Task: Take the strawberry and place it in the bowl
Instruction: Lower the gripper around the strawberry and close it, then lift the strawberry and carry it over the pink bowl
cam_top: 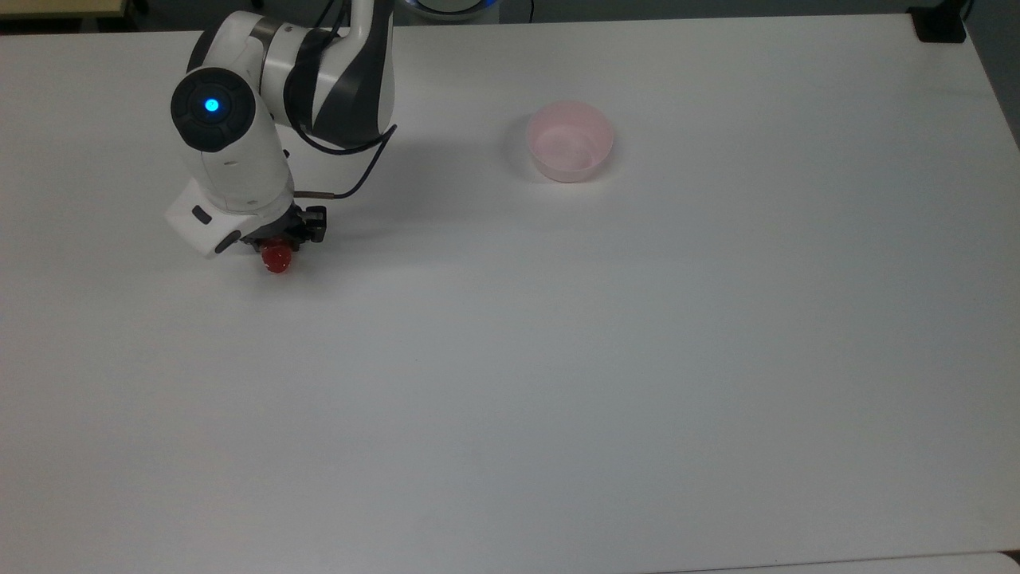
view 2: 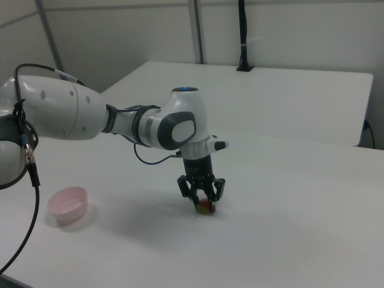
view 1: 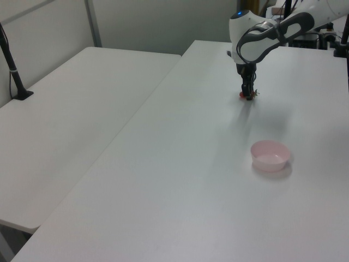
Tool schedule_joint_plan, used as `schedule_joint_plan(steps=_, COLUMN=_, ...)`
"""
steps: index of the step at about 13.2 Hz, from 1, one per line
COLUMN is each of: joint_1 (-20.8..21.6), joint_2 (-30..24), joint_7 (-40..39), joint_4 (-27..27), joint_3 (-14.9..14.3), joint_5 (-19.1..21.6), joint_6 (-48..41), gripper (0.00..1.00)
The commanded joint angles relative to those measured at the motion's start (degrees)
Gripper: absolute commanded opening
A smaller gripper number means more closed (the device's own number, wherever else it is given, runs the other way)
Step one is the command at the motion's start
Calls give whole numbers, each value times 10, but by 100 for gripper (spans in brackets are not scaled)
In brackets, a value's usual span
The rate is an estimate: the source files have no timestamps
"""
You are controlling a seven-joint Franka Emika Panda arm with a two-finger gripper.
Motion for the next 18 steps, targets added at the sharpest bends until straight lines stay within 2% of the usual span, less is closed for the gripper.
schedule_joint_plan(steps=1, joint_1=6, joint_2=-17, joint_7=-11, joint_4=-13, joint_3=-7, joint_5=9, joint_6=12, gripper=44)
schedule_joint_plan(steps=6, joint_1=14, joint_2=-93, joint_7=-11, joint_4=-16, joint_3=-5, joint_5=12, joint_6=-17, gripper=43)
schedule_joint_plan(steps=8, joint_1=48, joint_2=-132, joint_7=-11, joint_4=-19, joint_3=-5, joint_5=15, joint_6=-56, gripper=43)
schedule_joint_plan(steps=10, joint_1=91, joint_2=-163, joint_7=-8, joint_4=-30, joint_3=-5, joint_5=36, joint_6=-91, gripper=43)
schedule_joint_plan(steps=13, joint_1=166, joint_2=-223, joint_7=-3, joint_4=-86, joint_3=-3, joint_5=43, joint_6=-135, gripper=43)
schedule_joint_plan(steps=14, joint_1=195, joint_2=-252, joint_7=0, joint_4=-114, joint_3=2, joint_5=44, joint_6=-161, gripper=43)
schedule_joint_plan(steps=15, joint_1=218, joint_2=-257, joint_7=14, joint_4=-121, joint_3=13, joint_5=45, joint_6=-198, gripper=43)
schedule_joint_plan(steps=18, joint_1=250, joint_2=-234, joint_7=32, joint_4=-142, joint_3=69, joint_5=44, joint_6=-219, gripper=44)
